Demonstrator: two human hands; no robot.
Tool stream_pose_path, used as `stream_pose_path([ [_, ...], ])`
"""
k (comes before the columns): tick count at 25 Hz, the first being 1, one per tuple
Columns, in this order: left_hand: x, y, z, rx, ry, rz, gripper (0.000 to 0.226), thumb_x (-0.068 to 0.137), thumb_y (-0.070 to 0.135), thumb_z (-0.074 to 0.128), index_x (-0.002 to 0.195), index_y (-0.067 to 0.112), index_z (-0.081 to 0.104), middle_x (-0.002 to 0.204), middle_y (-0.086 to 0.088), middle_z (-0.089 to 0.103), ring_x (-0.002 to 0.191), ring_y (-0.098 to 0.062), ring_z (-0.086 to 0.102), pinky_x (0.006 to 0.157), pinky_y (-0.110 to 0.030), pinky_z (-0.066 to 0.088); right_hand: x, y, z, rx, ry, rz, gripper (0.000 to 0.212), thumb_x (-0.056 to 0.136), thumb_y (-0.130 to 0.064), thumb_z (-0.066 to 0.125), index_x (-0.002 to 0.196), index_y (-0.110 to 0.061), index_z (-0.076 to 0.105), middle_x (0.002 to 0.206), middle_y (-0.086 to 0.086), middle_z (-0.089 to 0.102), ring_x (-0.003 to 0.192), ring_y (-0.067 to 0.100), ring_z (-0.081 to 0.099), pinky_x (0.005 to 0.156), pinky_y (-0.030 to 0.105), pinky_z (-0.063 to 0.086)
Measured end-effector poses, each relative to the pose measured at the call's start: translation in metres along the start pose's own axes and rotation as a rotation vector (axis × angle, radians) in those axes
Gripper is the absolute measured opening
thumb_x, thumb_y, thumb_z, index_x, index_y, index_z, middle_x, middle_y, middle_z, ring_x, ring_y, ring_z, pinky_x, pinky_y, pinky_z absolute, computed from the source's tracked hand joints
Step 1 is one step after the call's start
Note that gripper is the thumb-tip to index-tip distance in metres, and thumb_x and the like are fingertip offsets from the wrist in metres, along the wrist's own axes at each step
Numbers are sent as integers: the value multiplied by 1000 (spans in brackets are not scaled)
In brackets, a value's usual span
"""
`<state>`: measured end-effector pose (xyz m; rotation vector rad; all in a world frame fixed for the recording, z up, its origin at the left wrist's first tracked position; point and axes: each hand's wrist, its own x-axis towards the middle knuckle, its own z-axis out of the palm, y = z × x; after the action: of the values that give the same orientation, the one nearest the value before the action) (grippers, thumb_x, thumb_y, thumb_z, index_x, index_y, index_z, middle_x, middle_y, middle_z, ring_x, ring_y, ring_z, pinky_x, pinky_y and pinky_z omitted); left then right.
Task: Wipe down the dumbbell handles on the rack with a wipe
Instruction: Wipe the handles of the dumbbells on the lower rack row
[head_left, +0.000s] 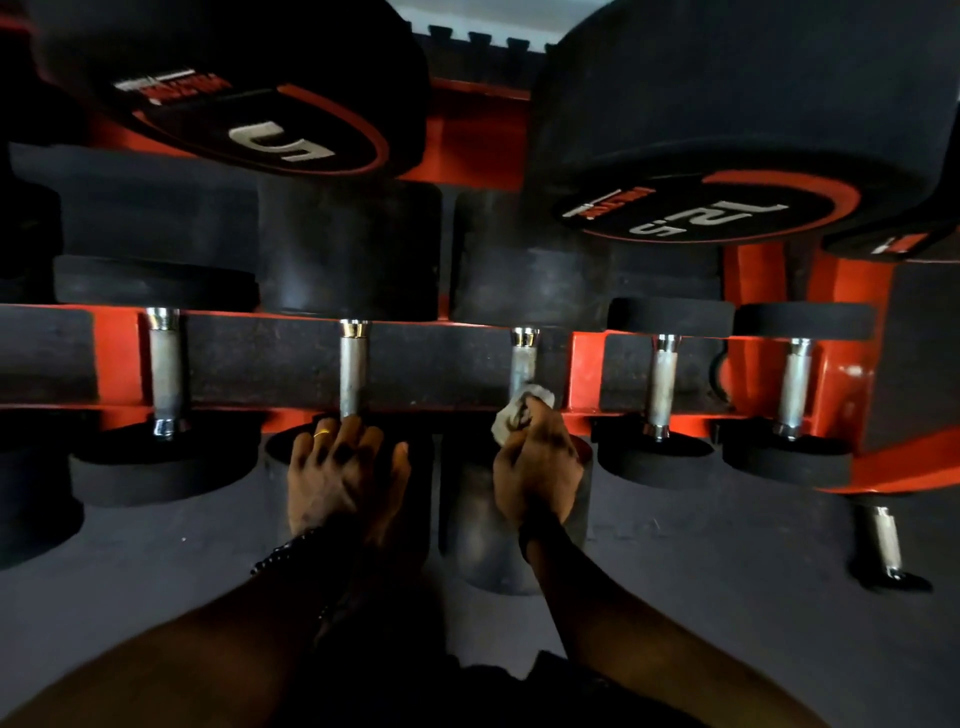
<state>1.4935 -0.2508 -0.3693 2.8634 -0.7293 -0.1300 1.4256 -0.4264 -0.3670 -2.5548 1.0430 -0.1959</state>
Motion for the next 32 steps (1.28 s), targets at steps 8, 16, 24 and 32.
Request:
stream_pose_path([
  [8,1,-3,2,-18,-9,-9,35,88,42,56,74,10,64,85,-11,64,81,-36,57,71,-43,40,2,-10,-7,10,-30,148,8,79,-19,70,82,-17,62,83,2,69,80,26,65,70,26,34],
  [16,2,-3,0,-42,5,-7,35,87,41,60,71,10,64,82,-11,64,78,-35,58,68,-42,41,0,-3,3,-45,77,45,15,72,-16,68,77,-12,55,91,7,56,85,28,56,74,34,43],
  [24,1,-5,2,-49,-28,-6,33,88,41,60,75,12,63,84,-10,62,81,-35,56,70,-42,37,-1,0,7,-72,164,-37,12,74,-10,61,85,-5,61,99,11,58,91,31,55,80,39,40],
  [32,2,-7,4,-63,-11,-4,34,88,41,61,73,11,65,83,-10,64,80,-35,57,71,-43,40,0,1,9,-105,121,-88,21,80,-19,52,92,-8,66,93,11,62,87,29,54,77,37,38],
])
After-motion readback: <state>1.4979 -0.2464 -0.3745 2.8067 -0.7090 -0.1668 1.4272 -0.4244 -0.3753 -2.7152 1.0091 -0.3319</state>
